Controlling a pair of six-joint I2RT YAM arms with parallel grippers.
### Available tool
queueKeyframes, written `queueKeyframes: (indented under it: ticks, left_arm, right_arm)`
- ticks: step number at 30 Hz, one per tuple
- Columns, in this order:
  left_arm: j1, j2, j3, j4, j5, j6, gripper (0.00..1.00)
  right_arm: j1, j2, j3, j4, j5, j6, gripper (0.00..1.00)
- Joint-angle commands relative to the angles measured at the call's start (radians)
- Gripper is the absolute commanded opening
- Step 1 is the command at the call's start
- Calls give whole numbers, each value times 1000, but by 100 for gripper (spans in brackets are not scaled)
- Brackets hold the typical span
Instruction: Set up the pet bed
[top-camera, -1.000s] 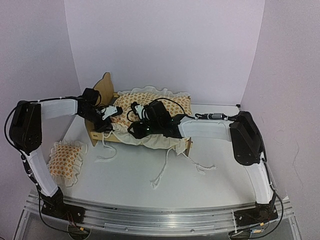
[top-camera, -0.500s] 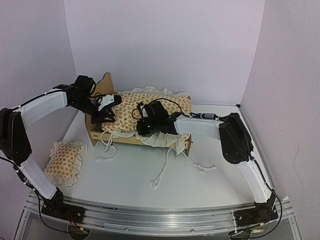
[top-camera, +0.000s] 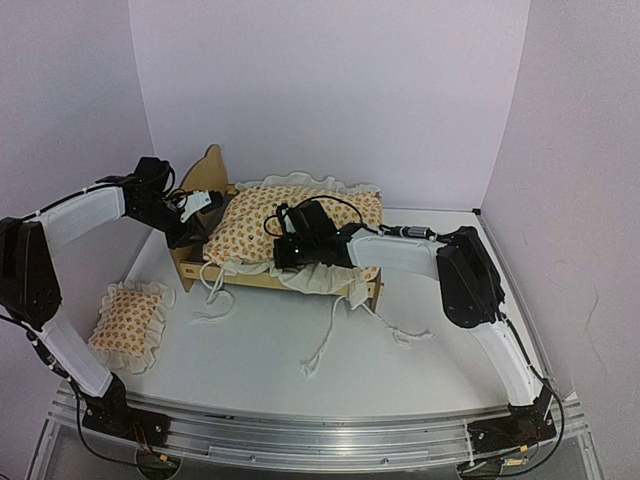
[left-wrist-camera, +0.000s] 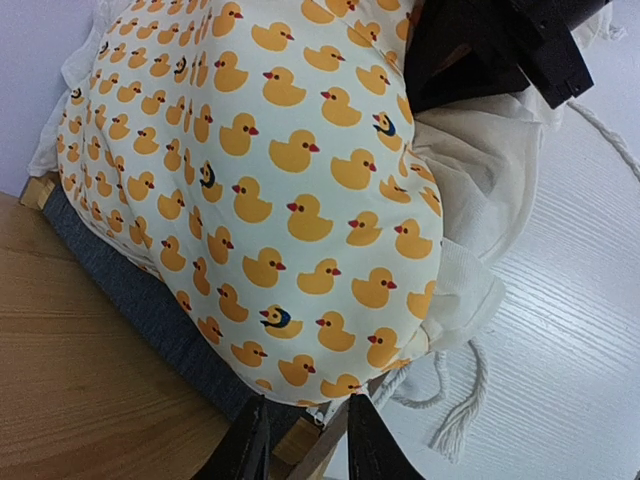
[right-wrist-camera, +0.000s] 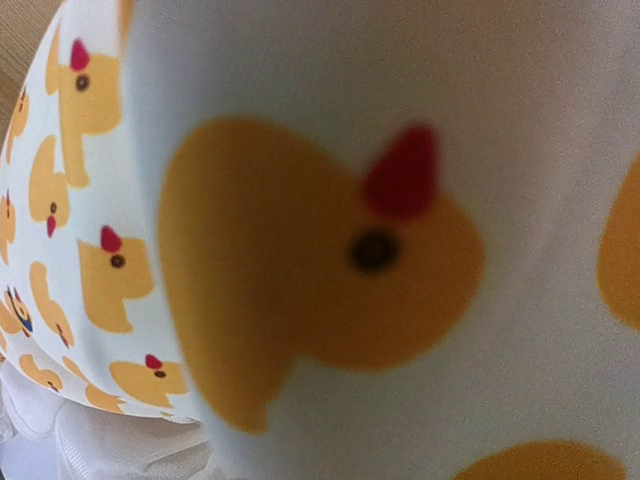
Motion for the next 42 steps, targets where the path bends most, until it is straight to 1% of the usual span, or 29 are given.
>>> queueKeyframes:
  ticks: [1,4,6,9,12,14,17,20,23,25,26,27,29,33,37,42]
  left_arm:
    - [-3,-55,-96,9,-76,55,29]
    - [-14,-49,-124,37,-107,73,31]
    - [-25,-56,-117,46,-82,85,32]
    - [-76,-80,-116,35,-41,158,37]
    - [-128,-95,-153,53,-66,253,49]
    - [-141,-81,-149,77,-61,249,57]
    - [-144,-18,-91,102,-57,184,64]
    - [-143,55,-25,97,-97,135,66]
    - [-143,100,-14,102,-147,137,66]
    - [-143,115,-21,111,-158,149,62]
    - [-143,121,-18,111,-157,151,57]
    - [-144,125,-8,104,-150,149,49]
    - [-143,125,24,74,-126,135,27]
    - [-142,108,44,50,-90,123,1]
    - [-124,106,98,46,-81,87,0]
    - [-80,118,176,118,-114,63,0]
  right_arm:
    - [-11,-7,29,-1,12,15,0]
    - [-10,-5,38,0,3,14,0]
    - [-10,-6,40,0,-2,13,0]
    - [-11,-11,33,0,-5,8,0]
    - [-11,-17,26,0,-12,10,0]
    - [-10,-21,29,0,-19,10,0]
    - [-10,-27,42,0,-21,-4,0]
    - [-11,-42,55,1,-5,-38,0]
    - [-14,-55,67,0,18,-75,0]
    - [-19,-52,77,-1,19,-87,0]
    - [-21,-50,81,-1,18,-89,0]
    - [-24,-48,82,-2,16,-89,0]
    - [-26,-49,80,-2,14,-89,0]
    - [-26,-55,69,-2,9,-90,0]
    - [-24,-75,75,-2,-50,-129,1]
    - [13,-139,76,41,-174,-295,14]
